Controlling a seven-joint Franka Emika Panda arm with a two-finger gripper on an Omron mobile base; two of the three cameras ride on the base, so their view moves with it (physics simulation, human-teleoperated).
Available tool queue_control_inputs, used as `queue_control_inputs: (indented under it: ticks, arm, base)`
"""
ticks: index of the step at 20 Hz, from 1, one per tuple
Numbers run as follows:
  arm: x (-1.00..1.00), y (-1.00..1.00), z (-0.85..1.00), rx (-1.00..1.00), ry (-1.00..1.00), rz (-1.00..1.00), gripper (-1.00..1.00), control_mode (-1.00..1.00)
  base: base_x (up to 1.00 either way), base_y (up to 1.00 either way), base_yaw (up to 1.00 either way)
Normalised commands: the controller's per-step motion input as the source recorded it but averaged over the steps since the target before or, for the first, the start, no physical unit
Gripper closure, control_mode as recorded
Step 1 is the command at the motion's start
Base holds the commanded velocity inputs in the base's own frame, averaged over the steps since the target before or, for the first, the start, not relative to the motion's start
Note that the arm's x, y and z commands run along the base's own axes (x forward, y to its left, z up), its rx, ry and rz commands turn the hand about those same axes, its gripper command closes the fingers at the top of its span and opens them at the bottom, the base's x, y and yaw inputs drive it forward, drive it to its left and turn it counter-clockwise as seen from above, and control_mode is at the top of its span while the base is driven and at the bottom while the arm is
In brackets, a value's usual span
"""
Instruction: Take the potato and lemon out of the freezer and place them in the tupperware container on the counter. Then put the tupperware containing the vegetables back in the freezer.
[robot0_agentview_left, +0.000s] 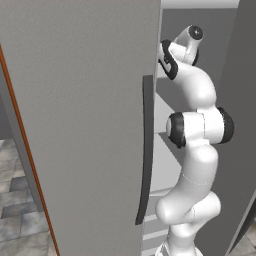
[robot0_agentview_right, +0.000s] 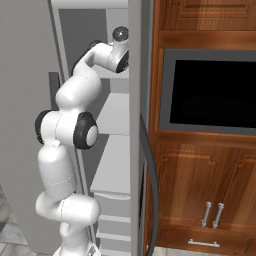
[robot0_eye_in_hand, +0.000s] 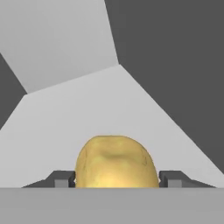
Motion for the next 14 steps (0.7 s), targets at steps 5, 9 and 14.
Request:
queue_control_inputs:
  ticks: [5, 9, 14]
  arm:
    - [-0.19, 0.00, -0.30, 0.00, 0.00, 0.00, 1.00, -1.00]
    - [-0.64, 0.00, -0.12, 0.00, -0.03, 0.00, 1.00, -1.00]
    - [-1.00, 0.03, -0.01, -0.03, -0.23, 0.00, 1.00, -1.00]
  base:
    - [0.00, 0.00, 0.00]
    - [0.00, 0.00, 0.00]
    - [0.00, 0.00, 0.00]
